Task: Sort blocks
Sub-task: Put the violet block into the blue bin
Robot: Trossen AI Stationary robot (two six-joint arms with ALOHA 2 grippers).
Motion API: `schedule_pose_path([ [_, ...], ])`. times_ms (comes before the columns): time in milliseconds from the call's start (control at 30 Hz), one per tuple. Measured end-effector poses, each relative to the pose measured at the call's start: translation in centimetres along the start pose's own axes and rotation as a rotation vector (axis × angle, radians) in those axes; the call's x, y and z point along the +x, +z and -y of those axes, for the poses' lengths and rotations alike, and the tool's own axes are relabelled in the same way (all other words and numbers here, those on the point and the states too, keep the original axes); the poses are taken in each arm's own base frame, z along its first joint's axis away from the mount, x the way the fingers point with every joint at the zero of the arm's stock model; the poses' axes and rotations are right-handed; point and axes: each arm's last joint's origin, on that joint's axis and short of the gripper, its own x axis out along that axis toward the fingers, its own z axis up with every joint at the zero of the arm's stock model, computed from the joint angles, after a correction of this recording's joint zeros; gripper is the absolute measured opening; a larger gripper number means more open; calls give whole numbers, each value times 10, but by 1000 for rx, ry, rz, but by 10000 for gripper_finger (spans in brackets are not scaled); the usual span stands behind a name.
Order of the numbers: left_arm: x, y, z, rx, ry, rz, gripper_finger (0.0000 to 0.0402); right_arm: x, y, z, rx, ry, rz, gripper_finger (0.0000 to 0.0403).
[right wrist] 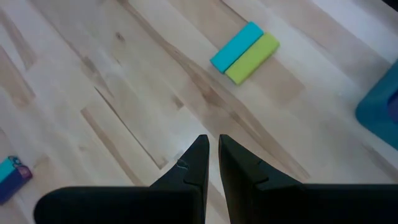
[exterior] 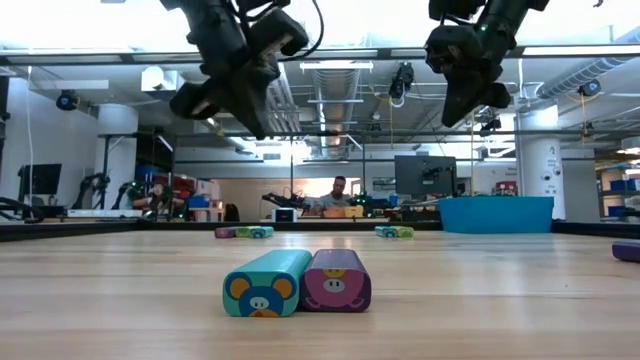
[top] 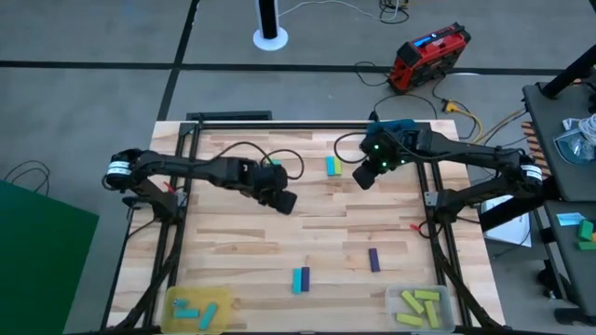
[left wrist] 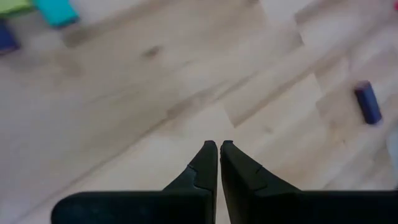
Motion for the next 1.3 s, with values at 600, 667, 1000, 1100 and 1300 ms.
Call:
schedule_pose_path([
  [600,30,27,-95,-246,418,-7,0,0,2,-1,21,12,19,27],
  [667,30,31,-100,-253,417,-13,1,0,2,-1,32,12,18,27],
  [1000,41,56,-113,-238,379,38,109,0,2,-1,84,13,18,27],
  [1100,46,56,-114,-199,383,23,154,0,2,-1,83,13,18,27],
  [1300,59,61,-112,-156,354,43,214,0,2,-1,96,13,18,27],
])
